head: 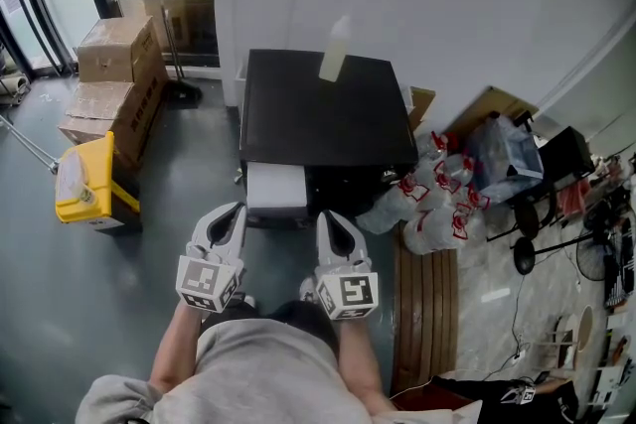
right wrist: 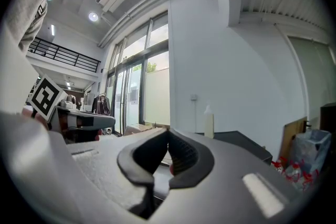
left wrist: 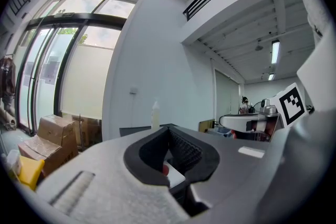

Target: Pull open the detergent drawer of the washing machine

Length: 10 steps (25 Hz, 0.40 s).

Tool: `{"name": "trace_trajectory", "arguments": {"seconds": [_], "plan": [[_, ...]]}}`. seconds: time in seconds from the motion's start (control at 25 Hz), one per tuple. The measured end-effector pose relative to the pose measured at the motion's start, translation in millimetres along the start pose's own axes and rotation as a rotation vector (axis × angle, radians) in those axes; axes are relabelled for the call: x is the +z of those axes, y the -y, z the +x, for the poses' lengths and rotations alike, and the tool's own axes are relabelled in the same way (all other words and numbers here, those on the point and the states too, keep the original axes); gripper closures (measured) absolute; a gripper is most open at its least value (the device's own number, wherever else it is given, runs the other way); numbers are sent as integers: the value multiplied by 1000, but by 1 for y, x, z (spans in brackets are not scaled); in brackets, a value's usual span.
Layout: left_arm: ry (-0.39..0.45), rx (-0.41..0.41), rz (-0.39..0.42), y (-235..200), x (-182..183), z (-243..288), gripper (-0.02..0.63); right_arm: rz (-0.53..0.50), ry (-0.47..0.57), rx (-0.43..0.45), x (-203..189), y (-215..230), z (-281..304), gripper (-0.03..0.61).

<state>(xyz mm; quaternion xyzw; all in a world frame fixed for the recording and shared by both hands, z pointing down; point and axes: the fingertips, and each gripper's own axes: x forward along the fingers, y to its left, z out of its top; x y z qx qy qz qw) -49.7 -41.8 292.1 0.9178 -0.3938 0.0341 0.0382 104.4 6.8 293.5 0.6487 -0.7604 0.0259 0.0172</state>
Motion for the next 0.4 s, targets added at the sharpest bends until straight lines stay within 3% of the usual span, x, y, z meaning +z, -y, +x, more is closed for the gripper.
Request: {"name": "trace_trajectory", "arguments": {"seconds": [0.4], "plan": [[-1,-6,3,2,-2,-1,604,-13,-4,-3,-3,-4,-3,574]]}}
